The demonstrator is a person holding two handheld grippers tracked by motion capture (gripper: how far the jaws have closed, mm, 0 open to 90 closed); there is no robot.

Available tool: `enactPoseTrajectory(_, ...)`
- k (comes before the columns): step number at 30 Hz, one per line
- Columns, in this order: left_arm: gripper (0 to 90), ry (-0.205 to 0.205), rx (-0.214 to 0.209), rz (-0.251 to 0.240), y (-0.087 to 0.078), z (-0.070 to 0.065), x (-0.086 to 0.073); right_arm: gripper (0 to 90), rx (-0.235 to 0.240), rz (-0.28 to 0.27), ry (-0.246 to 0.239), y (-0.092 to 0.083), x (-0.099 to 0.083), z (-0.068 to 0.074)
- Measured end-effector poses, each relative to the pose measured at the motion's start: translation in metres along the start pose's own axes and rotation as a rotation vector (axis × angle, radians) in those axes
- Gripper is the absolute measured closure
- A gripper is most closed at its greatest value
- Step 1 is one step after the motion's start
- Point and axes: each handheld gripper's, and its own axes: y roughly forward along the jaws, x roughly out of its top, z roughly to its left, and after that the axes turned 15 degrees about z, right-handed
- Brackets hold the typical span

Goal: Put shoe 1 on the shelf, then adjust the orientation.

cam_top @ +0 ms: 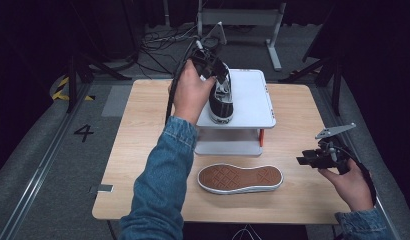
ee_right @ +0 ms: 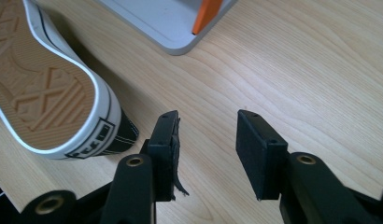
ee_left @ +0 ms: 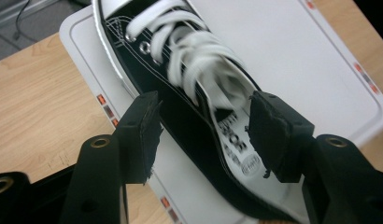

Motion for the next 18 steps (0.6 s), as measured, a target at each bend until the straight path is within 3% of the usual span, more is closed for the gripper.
enactPoseTrajectory(2,43.4,0.035,-0.013,-0.025,-0.008,0.003,-0.026,59.8,-0.001,0.002,-0.033,0.002,0.006,0.01)
enactPoseTrajectory(3,42.9,0.035,-0.013,-0.025,-0.008,0.003,-0.026,59.8,-0.001,0.002,-0.033,0.002,0.006,0.01)
enactPoseTrajectory(5,42.8,0.051,-0.021,-0.027,-0.011,0.007,-0.042,59.5,0.003,0.004,-0.053,0.002,0.009,0.016)
enactPoseTrajectory(11,42.6,0.073,0.028,-0.042,-0.01,0.018,-0.092,59.6,0.012,0.013,-0.103,0.004,0.023,0.031)
enactPoseTrajectory(15,41.7,0.064,0.013,-0.009,-0.002,0.029,-0.125,59.8,0.024,0.022,-0.147,0.008,0.034,0.042)
enactPoseTrajectory(16,41.5,0.064,0.013,-0.009,-0.002,0.029,-0.125,59.8,0.024,0.022,-0.147,0.008,0.034,0.042)
enactPoseTrajectory(18,41.6,0.066,0.005,0.005,0.006,0.034,-0.14,59.9,0.101,0.004,-0.154,0.01,0.041,0.047)
